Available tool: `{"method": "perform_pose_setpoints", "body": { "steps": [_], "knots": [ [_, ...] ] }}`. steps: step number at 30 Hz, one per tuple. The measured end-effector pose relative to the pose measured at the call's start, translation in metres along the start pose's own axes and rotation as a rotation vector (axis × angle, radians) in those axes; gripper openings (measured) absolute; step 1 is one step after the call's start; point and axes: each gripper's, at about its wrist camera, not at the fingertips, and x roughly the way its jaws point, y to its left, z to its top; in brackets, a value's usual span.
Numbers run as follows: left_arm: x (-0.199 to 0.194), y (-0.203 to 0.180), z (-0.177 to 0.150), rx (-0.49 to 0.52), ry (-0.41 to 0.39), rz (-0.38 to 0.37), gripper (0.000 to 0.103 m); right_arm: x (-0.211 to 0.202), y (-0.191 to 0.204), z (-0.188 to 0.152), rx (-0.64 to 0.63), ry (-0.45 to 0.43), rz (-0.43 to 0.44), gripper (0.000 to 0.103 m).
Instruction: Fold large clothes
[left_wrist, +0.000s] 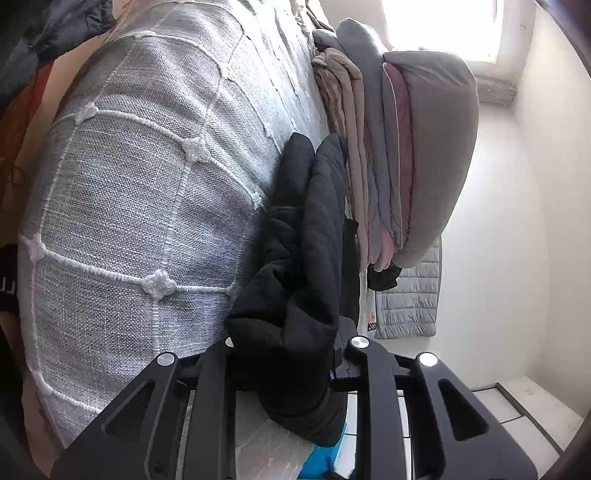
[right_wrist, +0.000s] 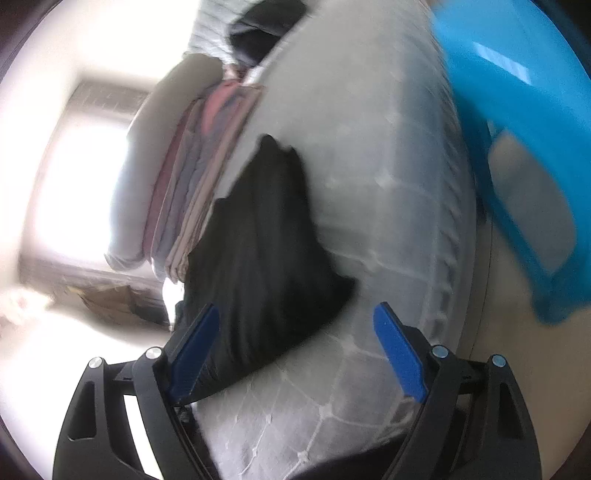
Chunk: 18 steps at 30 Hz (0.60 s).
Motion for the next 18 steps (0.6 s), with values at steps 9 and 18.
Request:
{"method": "perform_pose_setpoints", "body": {
  "steps": [9,18],
  "knots": [
    [0.002,-0.003,0.001,-0.006,0.001,0.031,0.02,0.055,-0.031,0.004,0.147,0.049,0.298,0.082],
    [0.005,0.0,0.004,-0.006,0.001,0.037,0.02,0.069,-0.028,0.01,0.093,-0.005,0.241,0.025]
  ]
}}
